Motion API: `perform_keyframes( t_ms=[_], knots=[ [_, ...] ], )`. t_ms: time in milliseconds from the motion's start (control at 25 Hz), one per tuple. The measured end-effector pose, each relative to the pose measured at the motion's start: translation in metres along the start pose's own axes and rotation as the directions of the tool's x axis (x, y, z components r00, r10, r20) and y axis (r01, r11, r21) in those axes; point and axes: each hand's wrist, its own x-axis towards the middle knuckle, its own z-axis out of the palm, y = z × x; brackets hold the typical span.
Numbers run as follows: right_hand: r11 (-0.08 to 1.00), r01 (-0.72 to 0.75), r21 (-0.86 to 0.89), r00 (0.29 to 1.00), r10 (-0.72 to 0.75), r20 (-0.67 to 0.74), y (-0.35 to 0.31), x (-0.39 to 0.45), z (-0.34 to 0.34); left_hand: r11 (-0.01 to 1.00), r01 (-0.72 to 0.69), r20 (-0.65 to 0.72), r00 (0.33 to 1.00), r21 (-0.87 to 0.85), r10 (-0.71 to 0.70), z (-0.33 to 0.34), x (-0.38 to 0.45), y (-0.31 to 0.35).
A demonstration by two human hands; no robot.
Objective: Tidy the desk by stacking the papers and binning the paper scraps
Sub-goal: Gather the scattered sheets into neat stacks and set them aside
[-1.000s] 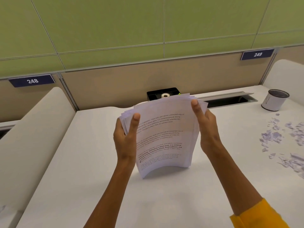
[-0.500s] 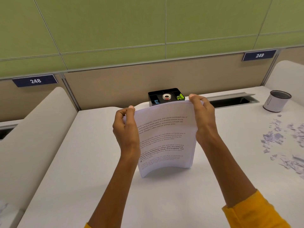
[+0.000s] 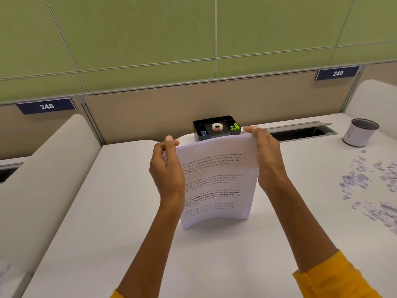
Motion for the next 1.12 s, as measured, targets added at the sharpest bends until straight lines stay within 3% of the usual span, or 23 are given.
perform_keyframes(
  t_ms=[440, 680, 880, 1000, 1120],
  knots=[
    [0.998, 0.049, -0.05, 0.996, -0.045, 0.083, 0.004, 0.003, -0.003, 0.996, 0.077, -0.032, 0.996, -0.048, -0.078, 0.003, 0.0, 0.005],
    [0.984, 0.141, -0.107, 0.956, -0.107, 0.271, 0.013, 0.008, -0.013, 0.999, 0.038, 0.158, 0.987, -0.008, -0.036, 0.001, -0.002, 0.005],
    [0.983, 0.071, -0.17, 0.929, -0.003, 0.369, 0.048, 0.021, -0.03, 0.985, -0.086, 0.277, 0.96, 0.15, 0.041, -0.01, 0.009, -0.004],
    [0.981, 0.04, -0.189, 0.908, 0.043, 0.416, 0.076, 0.023, -0.032, 0.996, -0.022, 0.247, 0.969, 0.082, 0.002, -0.014, 0.012, -0.007],
    [0.945, 0.035, -0.325, 0.878, 0.126, 0.462, 0.107, 0.022, -0.039, 0.994, 0.082, 0.221, 0.973, -0.065, -0.066, -0.03, 0.018, -0.007]
  ],
)
